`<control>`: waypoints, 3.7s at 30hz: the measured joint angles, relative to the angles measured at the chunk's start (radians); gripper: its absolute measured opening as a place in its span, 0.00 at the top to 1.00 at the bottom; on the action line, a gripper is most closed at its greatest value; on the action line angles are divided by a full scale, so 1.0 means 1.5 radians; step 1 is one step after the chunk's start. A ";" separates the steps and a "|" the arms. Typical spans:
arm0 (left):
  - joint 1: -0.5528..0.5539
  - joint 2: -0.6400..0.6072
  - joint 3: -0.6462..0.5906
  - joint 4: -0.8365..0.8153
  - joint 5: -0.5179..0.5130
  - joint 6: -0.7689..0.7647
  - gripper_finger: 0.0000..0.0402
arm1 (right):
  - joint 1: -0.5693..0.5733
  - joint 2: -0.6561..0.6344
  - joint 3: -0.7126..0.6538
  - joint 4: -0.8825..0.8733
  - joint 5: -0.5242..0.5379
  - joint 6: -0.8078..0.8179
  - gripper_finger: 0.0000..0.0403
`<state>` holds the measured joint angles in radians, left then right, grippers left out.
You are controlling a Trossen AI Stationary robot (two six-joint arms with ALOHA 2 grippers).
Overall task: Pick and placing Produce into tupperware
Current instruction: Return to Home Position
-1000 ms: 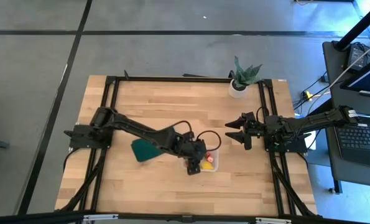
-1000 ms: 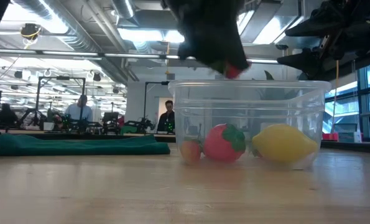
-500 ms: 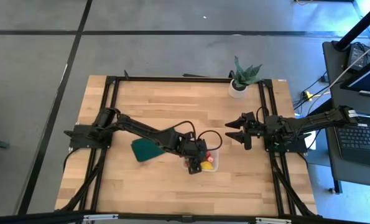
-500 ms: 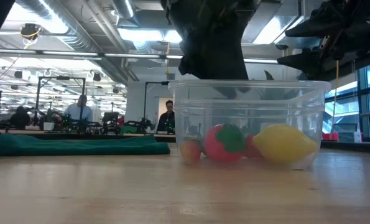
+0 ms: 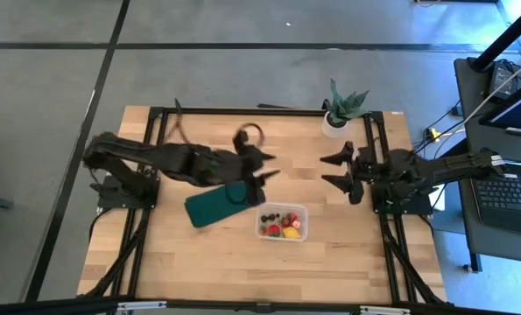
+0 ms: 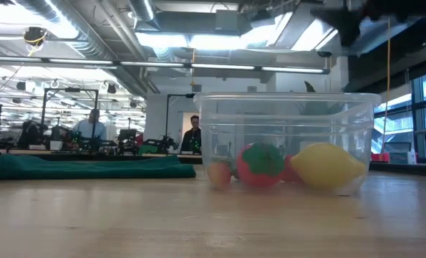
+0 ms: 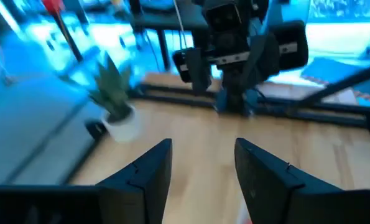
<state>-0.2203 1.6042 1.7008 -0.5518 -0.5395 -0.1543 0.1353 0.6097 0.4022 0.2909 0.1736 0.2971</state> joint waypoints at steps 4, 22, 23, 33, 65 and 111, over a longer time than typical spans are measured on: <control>0.004 -0.054 0.000 -0.004 -0.059 0.059 0.58 | -0.036 0.026 0.133 -0.125 0.006 -0.097 0.28; 0.068 -0.488 -0.349 0.001 -0.162 0.110 0.61 | -0.219 -0.112 0.246 -0.409 0.135 -0.244 0.28; 0.069 -0.520 -0.387 0.016 -0.163 0.110 0.61 | -0.220 -0.119 0.230 -0.411 0.154 -0.239 0.28; 0.068 -0.817 -0.712 0.176 -0.170 0.181 0.59 | -0.221 -0.200 0.028 -0.244 0.204 -0.270 0.28; 0.086 -1.068 -1.004 0.191 -0.309 0.054 0.62 | -0.349 -0.406 -0.244 -0.098 0.226 -0.204 0.28; 0.086 -1.065 -1.128 0.393 -0.345 0.127 0.63 | -0.349 -0.405 -0.264 -0.093 0.226 -0.186 0.28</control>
<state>-0.0917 0.0067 0.0082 0.0372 -1.0569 0.0364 -0.3878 0.0029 0.0067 0.1516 0.5128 0.0185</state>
